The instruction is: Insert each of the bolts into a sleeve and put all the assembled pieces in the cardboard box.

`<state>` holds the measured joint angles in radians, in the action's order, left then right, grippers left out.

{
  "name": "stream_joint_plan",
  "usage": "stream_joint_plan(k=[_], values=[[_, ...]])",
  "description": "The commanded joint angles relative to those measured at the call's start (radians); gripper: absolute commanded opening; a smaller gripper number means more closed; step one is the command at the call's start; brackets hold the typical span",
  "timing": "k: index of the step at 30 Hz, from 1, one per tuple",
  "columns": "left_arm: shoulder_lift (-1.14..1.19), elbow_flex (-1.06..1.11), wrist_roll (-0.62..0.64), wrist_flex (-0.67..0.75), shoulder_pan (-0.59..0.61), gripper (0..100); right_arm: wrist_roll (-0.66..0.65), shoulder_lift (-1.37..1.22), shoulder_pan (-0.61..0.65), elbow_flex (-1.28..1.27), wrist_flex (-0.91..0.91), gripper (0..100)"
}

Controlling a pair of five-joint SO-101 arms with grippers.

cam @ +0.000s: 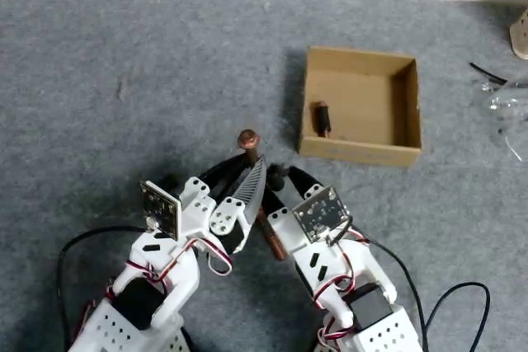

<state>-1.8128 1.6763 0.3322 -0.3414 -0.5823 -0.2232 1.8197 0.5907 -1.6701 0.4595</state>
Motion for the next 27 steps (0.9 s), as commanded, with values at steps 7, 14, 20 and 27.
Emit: stream_joint_plan(k=[7,14,20,27], values=[[-0.007,0.019,-0.003,0.135,0.039,1,0.005,0.019,0.001,-0.093,-0.038,0.5],[-0.004,0.019,0.000,0.186,0.022,1,0.003,0.019,0.001,-0.093,-0.036,0.5],[-0.002,0.019,-0.003,0.186,0.022,1,0.000,0.019,0.002,-0.091,-0.036,0.5],[-0.002,0.019,-0.005,0.186,0.022,1,-0.058,0.019,0.024,-0.090,-0.036,0.5]])
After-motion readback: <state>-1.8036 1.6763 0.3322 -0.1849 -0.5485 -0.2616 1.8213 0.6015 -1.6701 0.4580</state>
